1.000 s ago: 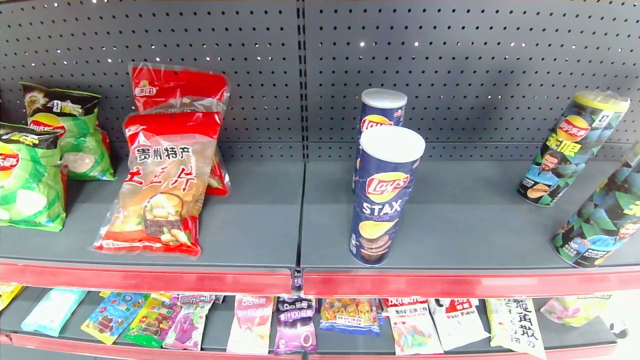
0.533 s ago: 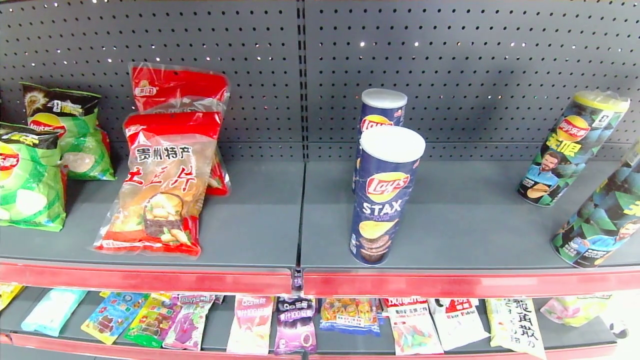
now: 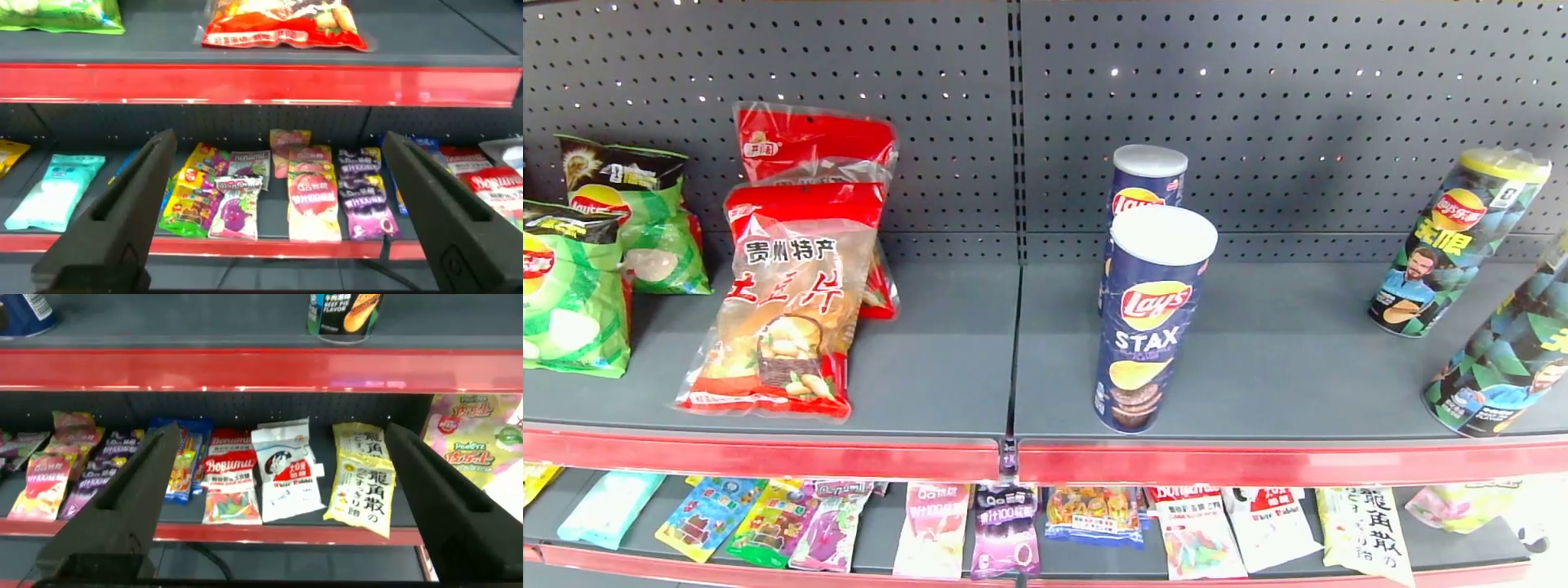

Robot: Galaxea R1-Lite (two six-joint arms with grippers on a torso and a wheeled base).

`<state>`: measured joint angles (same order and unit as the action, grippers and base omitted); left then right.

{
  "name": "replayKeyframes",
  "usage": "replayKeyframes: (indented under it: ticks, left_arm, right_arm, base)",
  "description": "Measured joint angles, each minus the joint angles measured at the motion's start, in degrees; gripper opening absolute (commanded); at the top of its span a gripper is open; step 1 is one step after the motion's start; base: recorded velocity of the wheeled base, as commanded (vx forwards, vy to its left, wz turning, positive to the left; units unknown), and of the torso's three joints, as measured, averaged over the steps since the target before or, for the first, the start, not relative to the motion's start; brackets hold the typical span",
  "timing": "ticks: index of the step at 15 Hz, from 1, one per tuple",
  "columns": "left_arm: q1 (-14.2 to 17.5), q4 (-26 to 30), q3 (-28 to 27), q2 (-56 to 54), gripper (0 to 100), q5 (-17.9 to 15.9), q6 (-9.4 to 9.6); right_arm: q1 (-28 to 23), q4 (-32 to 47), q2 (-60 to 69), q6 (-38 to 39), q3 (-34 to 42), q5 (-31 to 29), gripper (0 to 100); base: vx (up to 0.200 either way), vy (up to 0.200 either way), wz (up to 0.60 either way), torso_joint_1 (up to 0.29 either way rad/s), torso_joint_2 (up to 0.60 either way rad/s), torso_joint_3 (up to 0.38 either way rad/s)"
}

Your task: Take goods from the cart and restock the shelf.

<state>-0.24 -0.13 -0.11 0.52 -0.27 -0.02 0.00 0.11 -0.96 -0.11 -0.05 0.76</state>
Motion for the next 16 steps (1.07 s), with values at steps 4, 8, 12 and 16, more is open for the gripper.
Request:
replayKeyframes:
  ticks: [4,8,12,16]
  left_arm:
    - [0.1,0.0,0.0,-0.5,100,0.2,-0.02]
    - [0.1,0.0,0.0,-0.5,100,0.2,0.02]
    - [0.1,0.0,0.0,-0.5,100,0.2,0.02]
    - [0.1,0.0,0.0,-0.5,100,0.2,0.02]
  right_arm:
    - [0.0,0.0,0.7,0.0,0.0,-0.1,100]
    - [0.0,0.0,0.8,0.0,0.0,-0.1,100]
    - [0.0,0.1,0.8,0.1,0.0,-0.1,100]
    - [0.0,0.1,0.9,0.1,0.0,-0.1,100]
  base:
    - [0.0,0.0,0.0,0.0,0.0,0.0]
    - [-0.15,0.0,0.0,0.007,0.0,-0.001]
    - [-0.1,0.0,0.0,0.005,0.0,0.001]
    - [0.0,-0.1,0.0,0.011,0.0,0.001]
